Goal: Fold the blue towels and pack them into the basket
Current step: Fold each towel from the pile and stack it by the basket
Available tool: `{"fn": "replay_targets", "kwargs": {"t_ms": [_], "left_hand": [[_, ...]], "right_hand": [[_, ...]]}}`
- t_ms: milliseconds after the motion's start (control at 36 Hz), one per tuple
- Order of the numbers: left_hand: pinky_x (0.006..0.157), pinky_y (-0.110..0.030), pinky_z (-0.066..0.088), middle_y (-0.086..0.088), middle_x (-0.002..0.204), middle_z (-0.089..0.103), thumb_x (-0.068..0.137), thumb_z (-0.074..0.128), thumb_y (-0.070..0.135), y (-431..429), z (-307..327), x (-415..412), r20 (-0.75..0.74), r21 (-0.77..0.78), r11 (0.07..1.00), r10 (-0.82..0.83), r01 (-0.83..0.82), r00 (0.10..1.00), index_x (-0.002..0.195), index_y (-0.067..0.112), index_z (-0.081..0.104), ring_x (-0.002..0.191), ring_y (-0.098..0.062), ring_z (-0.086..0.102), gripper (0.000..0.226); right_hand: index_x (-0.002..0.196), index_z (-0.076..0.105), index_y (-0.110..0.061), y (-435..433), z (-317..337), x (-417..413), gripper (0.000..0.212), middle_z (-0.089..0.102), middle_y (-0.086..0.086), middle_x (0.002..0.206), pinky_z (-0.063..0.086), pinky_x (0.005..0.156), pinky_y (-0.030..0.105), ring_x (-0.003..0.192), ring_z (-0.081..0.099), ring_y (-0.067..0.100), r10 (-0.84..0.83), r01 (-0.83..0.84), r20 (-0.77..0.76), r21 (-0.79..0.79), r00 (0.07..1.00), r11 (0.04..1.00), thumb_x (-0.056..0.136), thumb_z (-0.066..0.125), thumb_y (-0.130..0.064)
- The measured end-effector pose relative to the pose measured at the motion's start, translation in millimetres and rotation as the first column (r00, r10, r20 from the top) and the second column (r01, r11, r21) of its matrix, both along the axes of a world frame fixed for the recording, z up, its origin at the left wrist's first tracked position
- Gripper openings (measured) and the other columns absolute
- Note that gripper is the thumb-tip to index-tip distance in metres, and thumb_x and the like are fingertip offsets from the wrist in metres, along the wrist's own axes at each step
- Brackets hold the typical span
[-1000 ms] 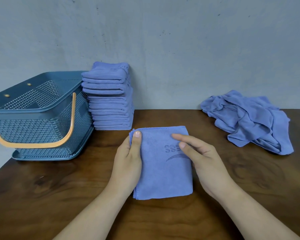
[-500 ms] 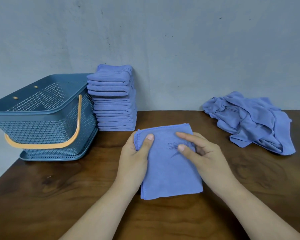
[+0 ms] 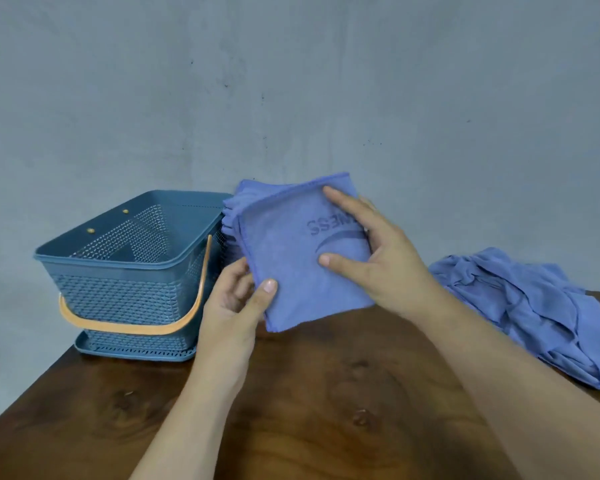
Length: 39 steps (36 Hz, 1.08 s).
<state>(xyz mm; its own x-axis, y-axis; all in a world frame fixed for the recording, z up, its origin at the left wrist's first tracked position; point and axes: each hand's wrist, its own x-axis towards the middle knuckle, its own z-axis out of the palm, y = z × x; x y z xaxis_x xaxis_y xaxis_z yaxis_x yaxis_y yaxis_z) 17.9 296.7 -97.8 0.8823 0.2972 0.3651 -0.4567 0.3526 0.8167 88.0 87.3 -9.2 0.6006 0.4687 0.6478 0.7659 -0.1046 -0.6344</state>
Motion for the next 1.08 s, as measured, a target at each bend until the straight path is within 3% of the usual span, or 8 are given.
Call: {"fn": "replay_targets", "kwargs": {"t_ms": [194,417,667,778,889,917,972,1083], "left_hand": [[0.07,-0.038,0.063,-0.013,0.138,0.069,0.099,0.055,0.047,25,-10,2,-0.019,-0.187,0.98,-0.075,0.07,0.997,0.14,0.022,0.064,0.106,-0.025,0.072,0.049],[0.069,-0.04,0.062,-0.015,0.132,0.072,0.093,0.066,0.054,17,-26,9,-0.118,-0.053,0.996,-0.079,0.073,0.99,0.133,0.026,0.068,0.105,-0.032,0.073,0.049],[0.067,-0.04,0.062,-0.017,0.129,0.073,0.09,0.069,0.052,9,-32,13,-0.15,-0.025,0.987,-0.158,0.156,0.976,0.131,0.026,0.069,0.102,-0.032,0.074,0.049],[0.068,-0.041,0.061,-0.017,0.129,0.073,0.092,0.069,0.052,8,-34,14,-0.161,0.004,0.985,-0.167,0.17,0.973,0.134,0.026,0.068,0.103,-0.033,0.073,0.05],[0.071,-0.043,0.061,-0.017,0.129,0.072,0.096,0.067,0.052,8,-40,14,-0.17,0.076,0.979,-0.176,0.191,0.97,0.135,0.027,0.066,0.105,-0.035,0.072,0.046],[0.072,-0.043,0.061,-0.017,0.129,0.073,0.096,0.067,0.052,7,-40,14,-0.178,0.09,0.977,-0.176,0.194,0.968,0.134,0.028,0.067,0.105,-0.035,0.072,0.045],[0.072,-0.042,0.061,-0.015,0.128,0.073,0.096,0.066,0.053,5,-41,14,-0.197,0.125,0.971,-0.176,0.203,0.964,0.132,0.03,0.068,0.105,-0.033,0.073,0.043],[0.072,-0.041,0.061,-0.012,0.124,0.075,0.096,0.065,0.052,-9,-45,11,-0.223,0.205,0.95,-0.188,0.234,0.957,0.129,0.033,0.069,0.104,-0.031,0.074,0.038]], "right_hand": [[0.148,0.057,-0.035,86,62,89,0.075,0.06,-0.004,0.148,0.055,0.108,0.038,0.13,0.064,0.014,0.06,0.037,-0.265,0.346,0.962,0.937,0.084,0.084,-0.005],[0.15,0.057,-0.015,130,28,166,0.06,0.066,0.011,0.135,0.057,0.105,0.044,0.119,0.066,0.027,-0.244,0.312,-0.664,-0.017,0.707,0.95,0.093,0.076,-0.008],[0.148,0.057,-0.01,132,37,163,0.061,0.071,0.013,0.125,0.063,0.091,0.043,0.106,0.073,0.029,-0.173,0.338,-0.656,0.133,0.735,0.932,0.09,0.065,0.006],[0.099,0.068,-0.008,130,30,161,0.018,0.068,0.009,0.095,0.057,0.078,0.037,0.089,0.067,0.027,-0.369,0.382,-0.571,-0.103,0.733,0.918,0.084,0.064,0.001],[0.082,0.059,-0.017,122,35,156,0.006,0.055,0.004,0.077,0.043,0.066,0.034,0.074,0.052,0.024,-0.496,0.435,-0.43,-0.239,0.754,0.868,0.084,0.064,-0.013],[0.086,0.063,-0.015,117,35,155,0.002,0.06,0.006,0.08,0.045,0.067,0.035,0.076,0.056,0.027,-0.512,0.447,-0.38,-0.252,0.77,0.858,0.085,0.062,-0.015],[0.116,0.071,-0.007,103,34,149,0.031,0.072,0.012,0.112,0.054,0.082,0.039,0.099,0.066,0.029,-0.524,0.456,-0.295,-0.269,0.799,0.848,0.089,0.061,-0.019],[0.15,0.056,-0.021,62,25,112,0.06,0.057,0.0,0.152,0.042,0.091,0.026,0.118,0.056,0.011,-0.477,0.399,-0.216,-0.323,0.852,0.858,0.093,0.069,-0.034]]}}
